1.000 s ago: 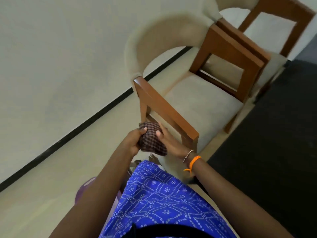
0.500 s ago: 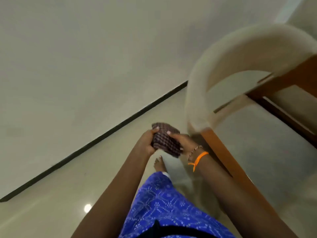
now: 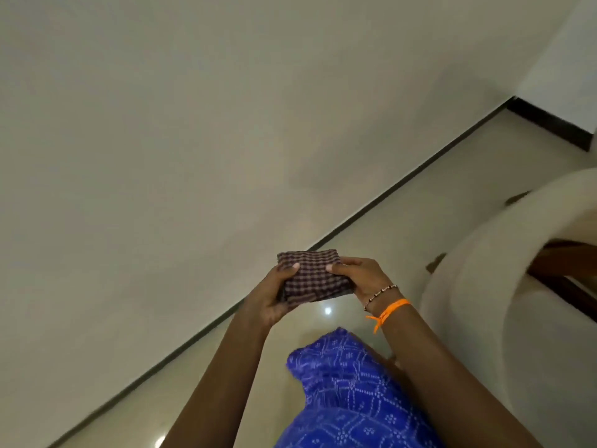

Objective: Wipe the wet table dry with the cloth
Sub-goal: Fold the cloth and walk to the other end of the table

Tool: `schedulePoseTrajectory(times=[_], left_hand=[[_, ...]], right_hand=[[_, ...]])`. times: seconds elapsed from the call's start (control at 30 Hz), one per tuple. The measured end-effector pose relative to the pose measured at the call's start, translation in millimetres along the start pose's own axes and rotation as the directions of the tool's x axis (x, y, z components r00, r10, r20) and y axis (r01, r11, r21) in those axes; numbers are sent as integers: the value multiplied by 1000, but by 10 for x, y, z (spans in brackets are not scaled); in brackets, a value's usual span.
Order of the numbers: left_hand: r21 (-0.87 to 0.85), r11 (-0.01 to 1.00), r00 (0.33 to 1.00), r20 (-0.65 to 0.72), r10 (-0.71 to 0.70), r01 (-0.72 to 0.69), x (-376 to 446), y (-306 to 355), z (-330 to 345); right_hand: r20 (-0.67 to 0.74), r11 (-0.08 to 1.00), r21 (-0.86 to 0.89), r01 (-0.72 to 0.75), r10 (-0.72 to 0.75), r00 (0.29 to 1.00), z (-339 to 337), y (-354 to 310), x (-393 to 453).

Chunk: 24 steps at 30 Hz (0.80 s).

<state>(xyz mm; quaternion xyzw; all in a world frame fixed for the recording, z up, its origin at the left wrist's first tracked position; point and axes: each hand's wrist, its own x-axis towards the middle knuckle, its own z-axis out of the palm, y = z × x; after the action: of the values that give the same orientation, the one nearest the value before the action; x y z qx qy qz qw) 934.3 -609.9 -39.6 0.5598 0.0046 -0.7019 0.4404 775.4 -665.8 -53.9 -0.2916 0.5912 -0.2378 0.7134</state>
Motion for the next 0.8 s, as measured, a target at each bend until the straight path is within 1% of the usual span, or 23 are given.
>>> schedulePoseTrajectory(times=[0.1, 0.2, 0.3, 0.4, 0.5, 0.63, 0.73, 0.8], left_hand=[[131, 990, 996, 89, 32, -43, 478, 429, 320], [293, 952, 995, 83, 63, -84, 896, 877, 796], [371, 925, 992, 117, 43, -84, 1291, 1212, 1398], [500, 857, 980, 197, 29, -126, 1694, 1481, 2134], [575, 798, 963, 268, 25, -181, 1997, 1622, 2839], [664, 720, 934, 352, -62, -202, 2351, 1680, 3683], [719, 663, 913, 386, -132, -208, 2693, 1686, 4295], [741, 638, 910, 387, -151, -210, 2955, 1682, 4677]], right_hand=[[-115, 993, 101, 57, -45, 992, -101, -378, 412], [-212, 971, 170, 167, -129, 969, -256, -835, 775], [-318, 947, 155, 283, -223, 922, -496, -1327, 1061], [-444, 908, 155, 388, -287, 849, -919, -1770, 1271], [-547, 882, 166, 442, -290, 785, -1369, -2119, 1409], [-660, 840, 203, 504, -263, 704, -1936, -2477, 1572], [-718, 812, 262, 521, -196, 668, -2349, -2732, 1764], [-743, 805, 284, 521, -159, 650, -2620, -2898, 1939]])
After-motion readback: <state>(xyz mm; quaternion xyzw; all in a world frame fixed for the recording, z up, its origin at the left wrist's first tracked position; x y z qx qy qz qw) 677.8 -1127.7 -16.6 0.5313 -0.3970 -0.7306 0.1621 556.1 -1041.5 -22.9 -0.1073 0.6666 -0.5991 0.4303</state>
